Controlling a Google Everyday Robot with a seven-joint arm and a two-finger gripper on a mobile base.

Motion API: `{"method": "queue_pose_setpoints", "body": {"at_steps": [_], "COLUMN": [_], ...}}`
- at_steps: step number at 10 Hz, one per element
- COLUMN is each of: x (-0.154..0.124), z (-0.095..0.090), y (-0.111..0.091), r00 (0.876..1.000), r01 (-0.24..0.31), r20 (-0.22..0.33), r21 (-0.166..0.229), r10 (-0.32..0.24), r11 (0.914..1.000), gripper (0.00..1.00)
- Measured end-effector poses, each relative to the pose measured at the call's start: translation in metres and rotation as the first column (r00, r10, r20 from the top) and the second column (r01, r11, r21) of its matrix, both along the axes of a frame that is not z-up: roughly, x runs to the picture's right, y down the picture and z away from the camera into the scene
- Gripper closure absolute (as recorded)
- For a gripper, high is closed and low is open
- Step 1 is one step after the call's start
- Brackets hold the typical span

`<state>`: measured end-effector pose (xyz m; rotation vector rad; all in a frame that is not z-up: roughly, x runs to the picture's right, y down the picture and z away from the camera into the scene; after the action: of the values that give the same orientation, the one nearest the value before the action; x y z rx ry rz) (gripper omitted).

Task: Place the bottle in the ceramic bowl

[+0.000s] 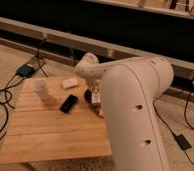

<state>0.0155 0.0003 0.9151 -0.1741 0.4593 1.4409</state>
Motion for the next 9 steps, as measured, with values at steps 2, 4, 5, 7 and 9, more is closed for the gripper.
{"method": "queue_pose_setpoints", "body": {"at_steps": [2,4,5,7,9], "x": [0.0,-0.0007,-0.0016,-0.0028,-0.0034], "z": [0.002,0.0028,0.0036,0.0047,0.005], "y": [0.0038,0.0067,0.0078,0.0077,0.0078], "r00": [1.0,1.0,1.0,0.999,0.999], "r01": [0.009,0.018,0.021,0.021,0.019], "r20": [-0.009,-0.016,-0.02,-0.025,-0.028], "r21": [0.0,-0.002,-0.002,0.003,0.006], "r10": [-0.009,-0.018,-0.021,-0.021,-0.019], "r11": [1.0,0.9998,0.9998,0.9998,0.9998], "gripper": [0.77,0.59,0.48,0.28,0.2]}}
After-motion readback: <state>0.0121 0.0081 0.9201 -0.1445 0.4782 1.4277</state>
